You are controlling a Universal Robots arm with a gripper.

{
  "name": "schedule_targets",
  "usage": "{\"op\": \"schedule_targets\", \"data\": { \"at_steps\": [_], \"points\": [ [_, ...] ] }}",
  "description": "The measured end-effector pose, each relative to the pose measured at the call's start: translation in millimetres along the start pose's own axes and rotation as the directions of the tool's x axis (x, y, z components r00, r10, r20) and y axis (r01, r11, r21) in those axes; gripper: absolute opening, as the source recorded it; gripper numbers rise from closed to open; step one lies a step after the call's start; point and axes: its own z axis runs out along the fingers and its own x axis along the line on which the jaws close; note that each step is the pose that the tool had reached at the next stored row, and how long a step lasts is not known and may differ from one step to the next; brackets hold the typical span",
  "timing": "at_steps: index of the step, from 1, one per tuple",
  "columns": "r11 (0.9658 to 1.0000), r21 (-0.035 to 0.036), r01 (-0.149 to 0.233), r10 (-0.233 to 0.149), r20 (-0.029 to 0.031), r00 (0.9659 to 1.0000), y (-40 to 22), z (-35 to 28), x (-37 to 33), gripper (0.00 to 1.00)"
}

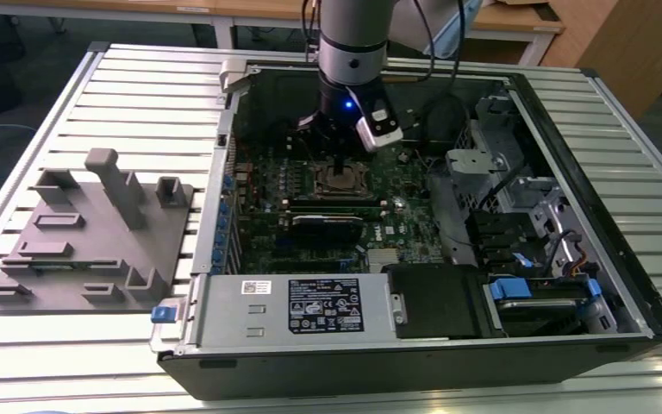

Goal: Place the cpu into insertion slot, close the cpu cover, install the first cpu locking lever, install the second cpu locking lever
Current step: 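Close the cpu cover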

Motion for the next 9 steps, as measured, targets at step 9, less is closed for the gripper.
{"op": "schedule_targets", "data": {
  "at_steps": [9],
  "points": [
    [1.0000,0.0002,-0.001,0.001,0.0000,1.0000,0.6,0.1,-5.2,0.11]
  ]
}}
